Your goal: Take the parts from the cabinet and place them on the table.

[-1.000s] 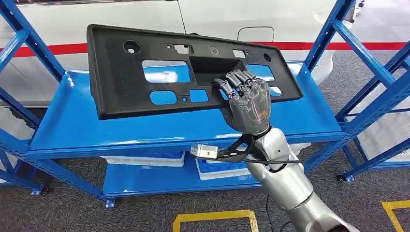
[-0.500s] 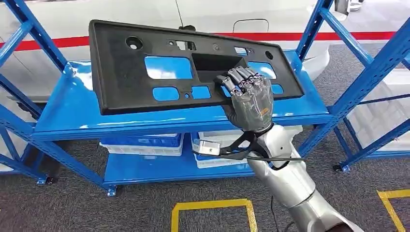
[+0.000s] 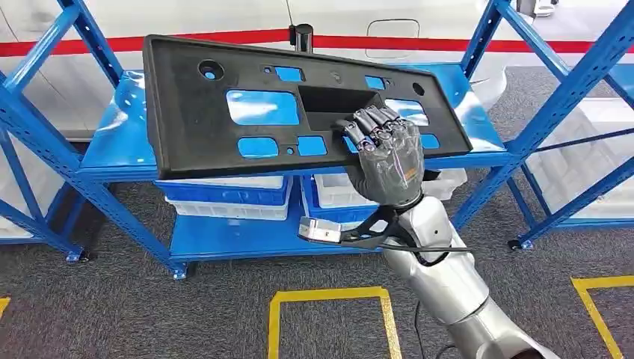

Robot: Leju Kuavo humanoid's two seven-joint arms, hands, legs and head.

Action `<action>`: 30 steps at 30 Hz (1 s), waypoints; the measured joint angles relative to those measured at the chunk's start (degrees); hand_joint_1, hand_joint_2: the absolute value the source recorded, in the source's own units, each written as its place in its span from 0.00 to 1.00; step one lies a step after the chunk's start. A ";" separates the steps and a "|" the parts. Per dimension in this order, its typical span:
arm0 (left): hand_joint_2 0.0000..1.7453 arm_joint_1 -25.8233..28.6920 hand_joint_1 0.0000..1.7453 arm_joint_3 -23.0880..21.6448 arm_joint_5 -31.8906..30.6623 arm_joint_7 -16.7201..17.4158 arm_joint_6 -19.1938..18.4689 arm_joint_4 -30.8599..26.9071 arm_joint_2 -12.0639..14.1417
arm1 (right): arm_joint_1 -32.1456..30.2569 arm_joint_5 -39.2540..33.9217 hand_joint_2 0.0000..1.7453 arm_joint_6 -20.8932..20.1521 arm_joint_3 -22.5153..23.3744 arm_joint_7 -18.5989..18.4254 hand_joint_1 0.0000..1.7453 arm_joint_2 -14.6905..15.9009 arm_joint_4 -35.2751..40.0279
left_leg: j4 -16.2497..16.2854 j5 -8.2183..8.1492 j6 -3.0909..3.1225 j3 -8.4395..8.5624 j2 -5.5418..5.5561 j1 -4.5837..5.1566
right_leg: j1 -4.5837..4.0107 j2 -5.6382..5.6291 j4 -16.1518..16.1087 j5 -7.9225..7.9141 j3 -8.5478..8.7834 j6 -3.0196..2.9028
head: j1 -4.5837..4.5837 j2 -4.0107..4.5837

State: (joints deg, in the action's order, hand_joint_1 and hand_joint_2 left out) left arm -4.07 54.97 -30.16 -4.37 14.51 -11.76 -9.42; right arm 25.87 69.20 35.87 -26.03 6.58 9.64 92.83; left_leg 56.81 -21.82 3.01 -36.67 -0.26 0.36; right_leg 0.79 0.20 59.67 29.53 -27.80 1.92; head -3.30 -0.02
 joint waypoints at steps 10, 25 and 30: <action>1.00 0.36 0.00 -0.04 -1.18 0.96 0.26 0.00 0.44 | -2.33 0.44 1.00 0.13 1.14 -0.46 1.00 -0.57 0.26 | 17.51 -11.81 -3.14 -5.11 0.39 -1.13 | 0.48 0.23 -3.68 -3.13 -2.96 -2.76 | 0.44 0.00; 1.00 0.19 0.00 -0.24 -2.01 1.83 0.02 0.00 0.94 | -4.18 -0.35 1.00 0.70 3.17 -0.70 1.00 0.02 0.06 | -0.42 -2.43 0.78 3.03 -0.05 -0.75 | 0.41 0.06 14.53 4.57 -13.23 -0.21 | 0.09 0.00; 1.00 0.10 0.00 -0.26 -2.45 1.92 -0.09 0.00 0.92 | -5.93 -2.03 1.00 0.83 4.76 -0.70 1.00 0.68 0.17 | -0.07 1.15 -0.07 -1.17 -0.05 -0.59 | 0.34 0.09 2.97 -0.21 -1.29 1.51 | 0.09 0.00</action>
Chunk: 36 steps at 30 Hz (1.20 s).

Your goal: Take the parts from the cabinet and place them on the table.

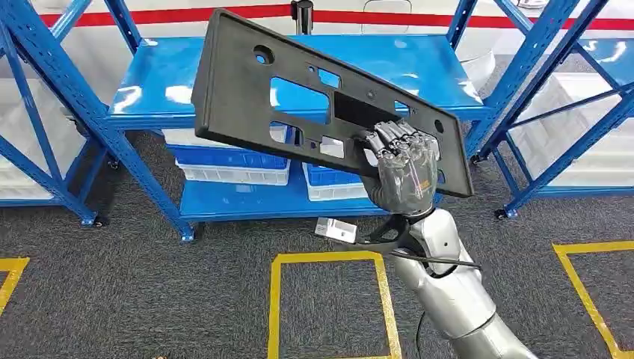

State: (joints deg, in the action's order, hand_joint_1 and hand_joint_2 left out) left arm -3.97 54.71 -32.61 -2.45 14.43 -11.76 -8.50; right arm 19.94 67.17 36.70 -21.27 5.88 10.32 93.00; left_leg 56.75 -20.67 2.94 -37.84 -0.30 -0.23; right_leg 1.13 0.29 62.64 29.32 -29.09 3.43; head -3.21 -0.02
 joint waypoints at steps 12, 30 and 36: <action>1.00 0.09 0.00 0.02 -0.85 -0.18 0.13 0.00 0.72 | -4.82 -3.50 1.00 1.25 3.22 1.09 1.00 0.13 0.13 | 18.60 -10.02 -3.59 -4.75 0.32 -0.54 | -0.27 0.06 -6.87 -3.21 -1.80 -4.23 | 0.22 0.00; 1.00 -0.65 0.00 0.59 -1.11 4.09 2.38 -0.04 1.09 | -7.79 -7.76 1.00 1.07 6.82 3.37 1.00 -2.58 -1.22 | -1.45 0.02 -1.34 1.33 -0.47 -1.48 | 1.82 -0.06 0.52 -1.55 -2.07 2.25 | -0.24 0.00; 1.00 -0.15 0.00 -0.24 -4.07 6.05 2.14 0.00 1.79 | -12.06 -7.57 1.00 1.57 9.40 2.82 1.00 -2.38 0.46 | 1.09 1.10 -3.02 -1.28 -0.23 -1.74 | 1.47 -0.08 -4.15 0.69 -0.83 -0.83 | 0.02 0.00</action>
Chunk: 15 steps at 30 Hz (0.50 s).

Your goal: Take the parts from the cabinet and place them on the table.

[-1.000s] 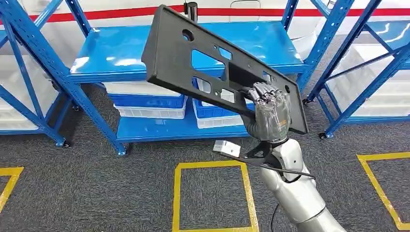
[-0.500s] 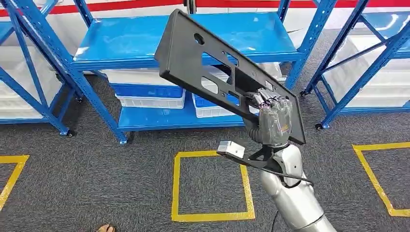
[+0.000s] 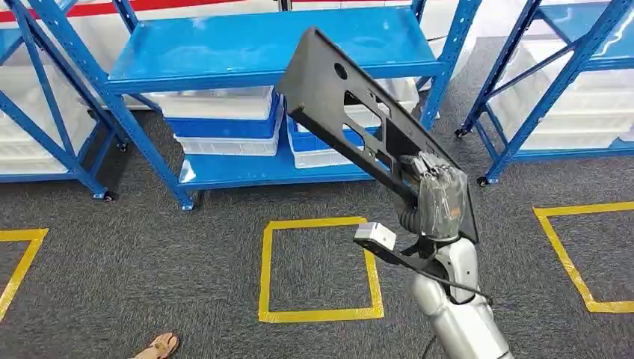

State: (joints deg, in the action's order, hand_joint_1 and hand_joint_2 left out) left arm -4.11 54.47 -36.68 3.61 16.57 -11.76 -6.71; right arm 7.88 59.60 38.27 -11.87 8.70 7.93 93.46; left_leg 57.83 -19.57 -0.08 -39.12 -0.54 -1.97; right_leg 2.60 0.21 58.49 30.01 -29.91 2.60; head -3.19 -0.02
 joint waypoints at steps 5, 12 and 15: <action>1.00 0.04 0.00 -1.25 -1.77 -2.06 -1.58 0.00 -0.02 | -3.58 -1.09 1.00 0.00 3.04 -0.07 1.00 1.29 2.40 | 17.34 -14.25 -0.09 -3.81 0.20 0.03 | -1.30 0.05 0.16 -2.99 -2.98 -2.67 | 0.24 0.00; 1.00 -0.80 0.00 -3.01 -2.93 -6.12 -3.19 -0.13 -0.33 | -8.91 -3.52 1.00 0.07 7.19 0.79 1.00 3.85 6.34 | -0.26 -12.32 3.60 12.56 0.73 2.32 | -2.16 0.12 -0.19 -6.99 -6.40 -1.76 | -0.04 0.00; 1.00 -0.90 0.00 -3.10 -2.78 -6.71 -3.10 -0.05 -0.89 | -9.23 -3.41 1.00 -0.33 7.32 1.49 1.00 3.96 6.99 | -2.25 -9.52 4.89 11.30 0.69 3.21 | -1.99 -0.14 -1.32 -8.97 -6.29 -0.48 | 0.09 0.00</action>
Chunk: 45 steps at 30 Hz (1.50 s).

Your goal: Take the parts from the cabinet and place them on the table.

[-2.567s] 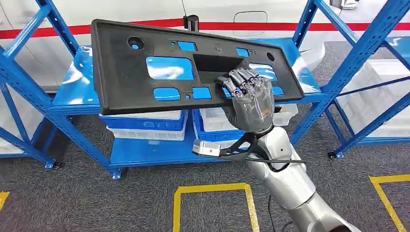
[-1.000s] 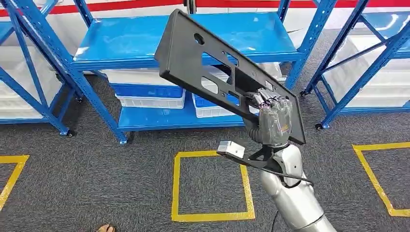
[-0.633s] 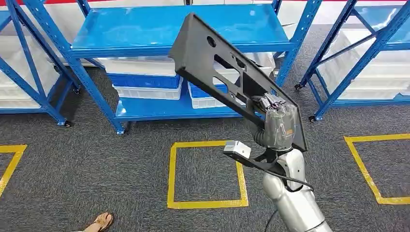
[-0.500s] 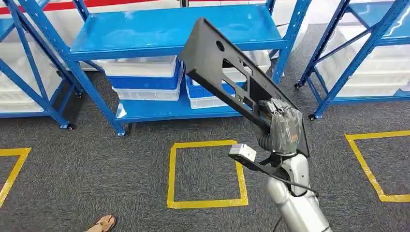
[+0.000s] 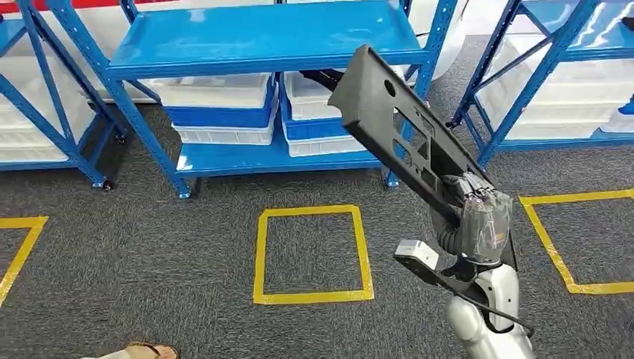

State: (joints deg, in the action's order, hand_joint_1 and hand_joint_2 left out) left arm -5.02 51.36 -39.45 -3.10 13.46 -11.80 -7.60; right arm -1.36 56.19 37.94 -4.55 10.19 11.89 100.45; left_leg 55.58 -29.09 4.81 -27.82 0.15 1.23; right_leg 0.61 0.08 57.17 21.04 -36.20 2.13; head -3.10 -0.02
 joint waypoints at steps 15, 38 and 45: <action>1.00 -0.12 0.00 0.24 1.27 -1.36 -0.31 0.02 -1.16 | 2.80 -1.00 1.00 -0.83 -0.70 1.88 1.00 0.31 -1.22 | 2.92 10.60 -3.52 -11.82 -0.61 -1.63 | 1.31 0.00 1.76 10.80 8.45 0.16 | 0.11 0.00; 1.00 -0.51 0.00 1.84 3.35 -1.92 0.20 0.02 -1.29 | 9.10 -2.84 1.00 -2.45 -3.35 2.97 1.00 -0.31 -5.82 | -0.70 5.88 -0.77 -5.93 -1.06 -0.63 | 1.33 0.19 18.21 8.57 -3.57 1.49 | 0.28 0.00; 1.00 -0.52 0.00 3.52 4.67 -0.48 2.25 0.05 -1.32 | 15.24 -6.20 1.00 -4.04 -6.99 5.61 1.00 -2.51 -12.38 | 3.97 8.05 -3.33 -11.97 -0.92 -1.02 | 2.60 -0.43 3.07 10.88 6.84 0.82 | 0.33 0.00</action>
State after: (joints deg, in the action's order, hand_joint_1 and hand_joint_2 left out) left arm -5.54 54.88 -34.78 -3.59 15.71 -11.76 -8.92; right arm 13.89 49.99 33.90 -11.54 15.80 9.38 88.07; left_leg 59.55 -21.04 1.48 -39.79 -0.76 0.21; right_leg 3.21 -0.35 60.24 31.92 -29.36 2.94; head -2.77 -0.02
